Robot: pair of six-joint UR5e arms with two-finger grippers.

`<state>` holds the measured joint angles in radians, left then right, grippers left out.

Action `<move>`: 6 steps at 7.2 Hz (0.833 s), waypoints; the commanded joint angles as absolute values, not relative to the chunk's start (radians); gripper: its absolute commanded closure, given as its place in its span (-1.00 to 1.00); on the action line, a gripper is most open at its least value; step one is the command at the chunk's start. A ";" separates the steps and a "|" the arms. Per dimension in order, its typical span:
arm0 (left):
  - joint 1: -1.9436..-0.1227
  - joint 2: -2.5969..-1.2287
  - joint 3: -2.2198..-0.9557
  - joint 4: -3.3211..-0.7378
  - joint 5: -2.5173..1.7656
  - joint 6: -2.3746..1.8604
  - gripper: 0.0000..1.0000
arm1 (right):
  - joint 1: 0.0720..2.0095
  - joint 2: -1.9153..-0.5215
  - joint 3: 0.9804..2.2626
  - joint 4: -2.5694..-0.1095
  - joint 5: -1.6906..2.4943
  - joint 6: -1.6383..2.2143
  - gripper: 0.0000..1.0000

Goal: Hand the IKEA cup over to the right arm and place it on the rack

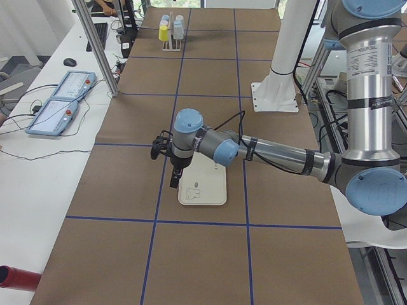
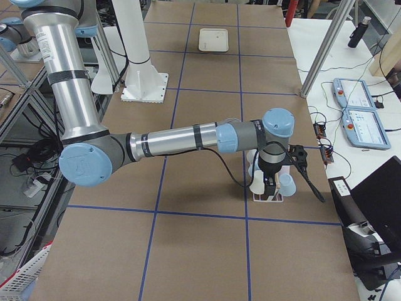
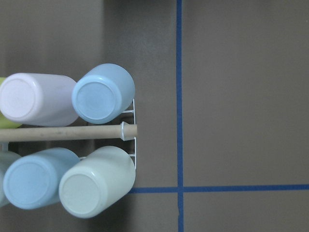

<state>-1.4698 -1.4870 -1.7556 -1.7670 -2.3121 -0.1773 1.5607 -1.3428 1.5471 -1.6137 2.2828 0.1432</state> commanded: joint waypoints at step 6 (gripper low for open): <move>-1.540 -1.554 -1.663 -1.724 -2.393 -0.104 -1.00 | 1.545 -1.301 1.589 -1.918 2.287 -0.054 -0.99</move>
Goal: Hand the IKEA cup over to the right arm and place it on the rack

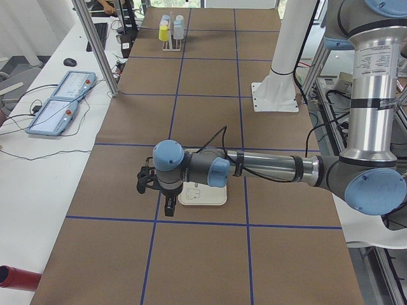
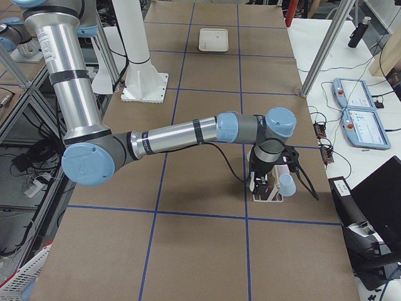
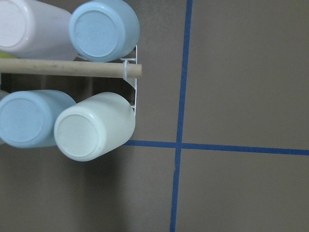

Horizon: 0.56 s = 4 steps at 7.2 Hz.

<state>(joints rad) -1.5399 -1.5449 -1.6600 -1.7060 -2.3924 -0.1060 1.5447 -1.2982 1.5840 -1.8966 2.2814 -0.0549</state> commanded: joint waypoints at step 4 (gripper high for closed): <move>-1.540 -1.531 -1.700 -1.727 -2.399 -0.104 -1.00 | 1.542 -1.305 1.628 -1.917 2.289 -0.049 -0.99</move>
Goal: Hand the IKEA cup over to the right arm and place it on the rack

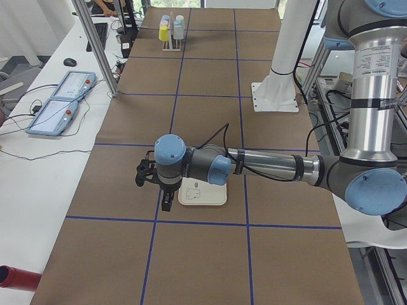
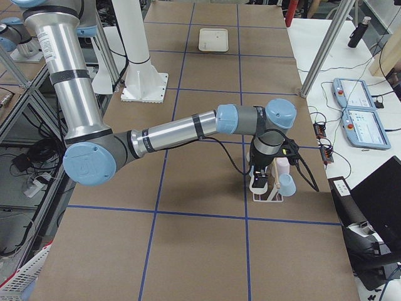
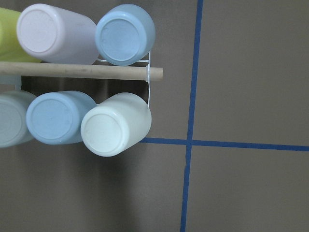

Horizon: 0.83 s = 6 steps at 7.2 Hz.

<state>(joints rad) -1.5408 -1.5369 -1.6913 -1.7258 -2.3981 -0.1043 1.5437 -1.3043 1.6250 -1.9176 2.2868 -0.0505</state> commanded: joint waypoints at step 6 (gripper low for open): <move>-1.529 -1.574 -1.707 -1.682 -2.488 -0.106 -1.00 | 1.540 -1.301 1.646 -1.916 2.322 -0.055 -0.99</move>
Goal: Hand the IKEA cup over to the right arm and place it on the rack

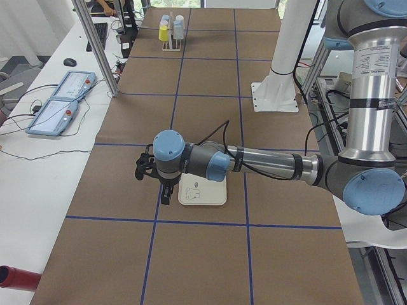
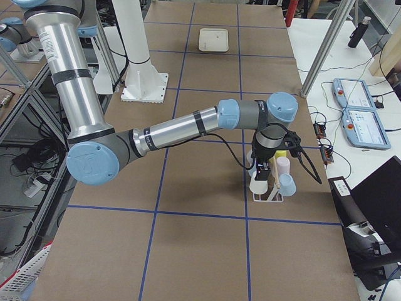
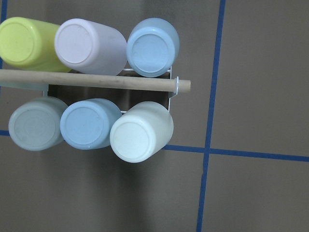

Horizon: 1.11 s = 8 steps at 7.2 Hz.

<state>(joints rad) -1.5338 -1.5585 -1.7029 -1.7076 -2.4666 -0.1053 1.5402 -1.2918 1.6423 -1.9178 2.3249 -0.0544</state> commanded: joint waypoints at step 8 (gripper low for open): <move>-1.529 -1.546 -1.759 -1.608 -2.422 -0.104 -1.00 | 1.516 -1.396 1.641 -1.899 2.307 -0.055 -0.99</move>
<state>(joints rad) -1.5312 -1.5560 -1.7576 -1.6074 -2.4250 -0.1041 1.5253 -1.3712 1.6486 -1.9008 2.3194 -0.0550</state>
